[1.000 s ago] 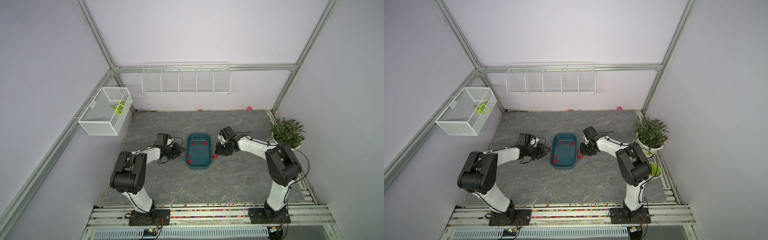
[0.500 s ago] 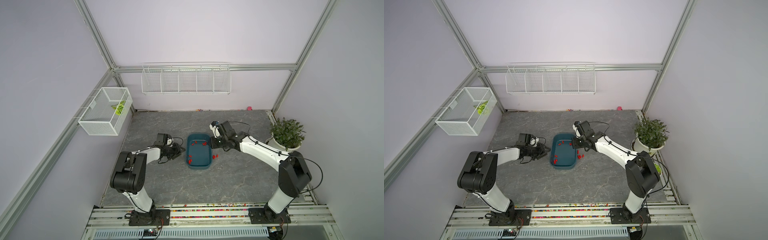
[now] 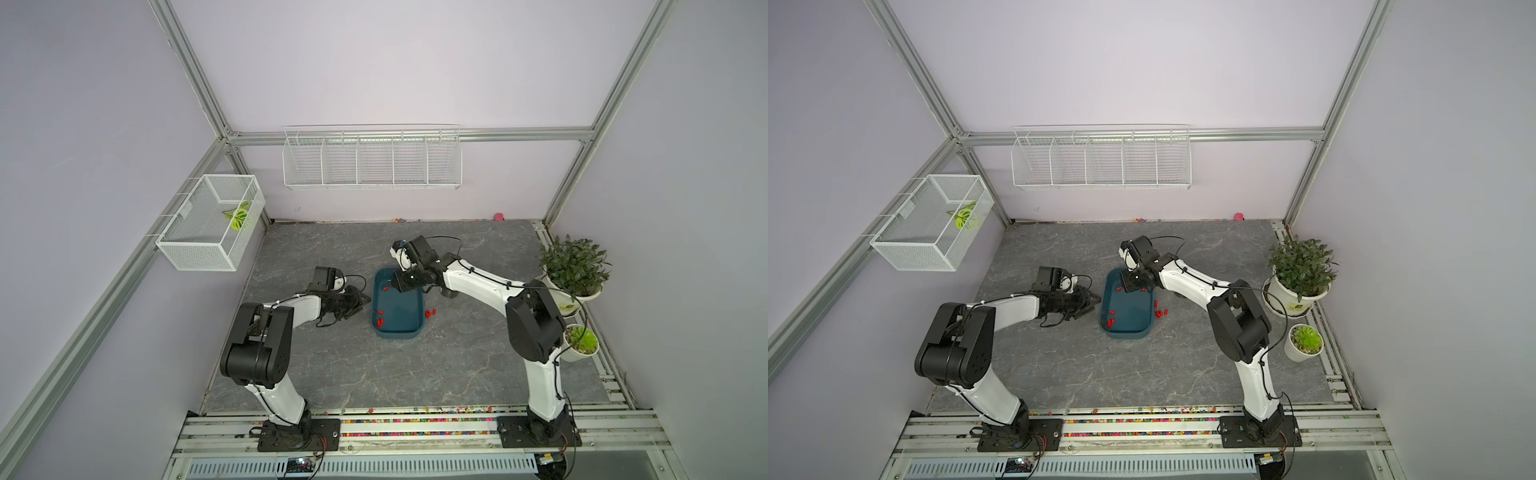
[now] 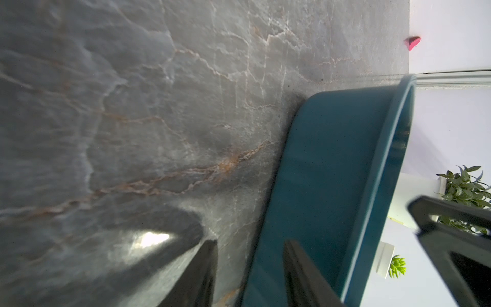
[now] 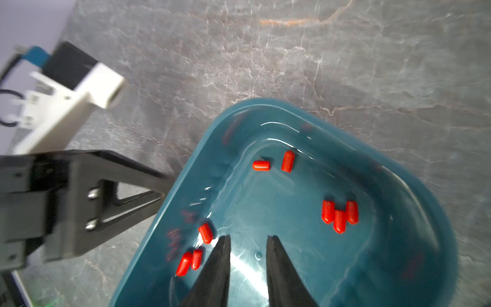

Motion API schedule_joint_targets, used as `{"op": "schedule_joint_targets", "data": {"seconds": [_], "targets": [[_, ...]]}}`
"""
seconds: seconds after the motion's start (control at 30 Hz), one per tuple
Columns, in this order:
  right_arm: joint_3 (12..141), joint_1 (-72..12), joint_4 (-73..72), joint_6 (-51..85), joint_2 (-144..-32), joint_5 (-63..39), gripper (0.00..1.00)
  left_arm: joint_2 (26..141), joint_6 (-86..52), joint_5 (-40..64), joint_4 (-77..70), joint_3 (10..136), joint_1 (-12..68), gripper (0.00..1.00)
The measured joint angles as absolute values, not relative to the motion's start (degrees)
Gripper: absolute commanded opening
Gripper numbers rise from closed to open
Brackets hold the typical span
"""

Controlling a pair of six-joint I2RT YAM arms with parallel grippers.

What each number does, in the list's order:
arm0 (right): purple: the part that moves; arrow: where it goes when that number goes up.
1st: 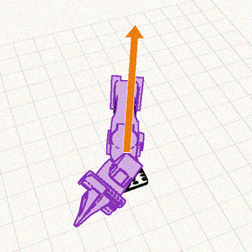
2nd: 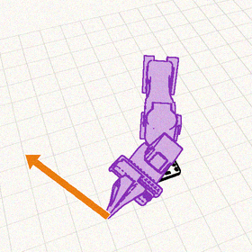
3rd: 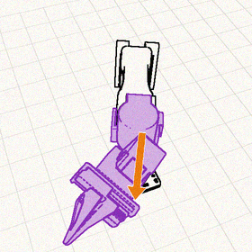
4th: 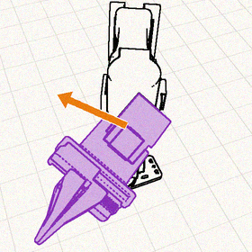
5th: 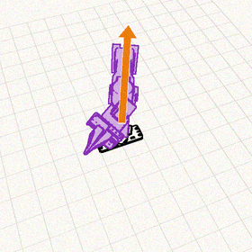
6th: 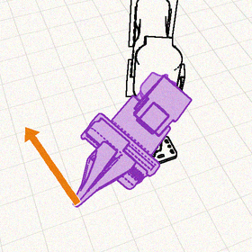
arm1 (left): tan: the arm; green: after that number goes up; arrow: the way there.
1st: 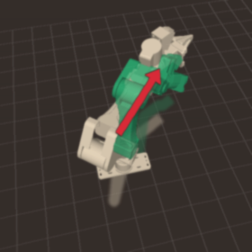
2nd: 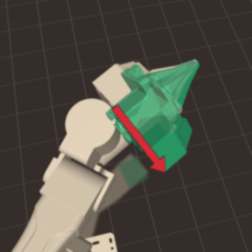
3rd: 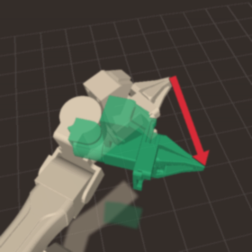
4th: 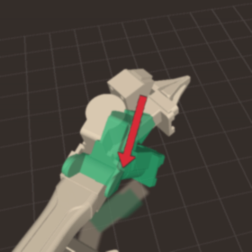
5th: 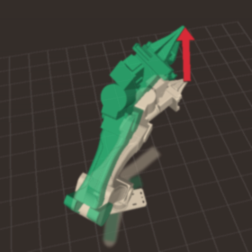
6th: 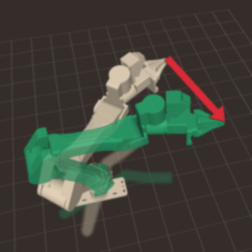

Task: Take the screw protection sleeves out of the storage box
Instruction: Pick up the screw protection sleeve from the storage box.

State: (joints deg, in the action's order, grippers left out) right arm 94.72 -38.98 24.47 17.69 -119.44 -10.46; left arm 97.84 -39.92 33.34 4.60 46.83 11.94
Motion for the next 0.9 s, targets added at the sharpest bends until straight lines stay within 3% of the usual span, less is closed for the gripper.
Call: {"op": "schedule_joint_targets", "data": {"seconds": [0.9], "targets": [[107.59,-38.98,26.92,16.01,-132.09,-4.91,0.25,97.95,-39.79,34.59,4.6,47.05,11.94,0.47]]}}
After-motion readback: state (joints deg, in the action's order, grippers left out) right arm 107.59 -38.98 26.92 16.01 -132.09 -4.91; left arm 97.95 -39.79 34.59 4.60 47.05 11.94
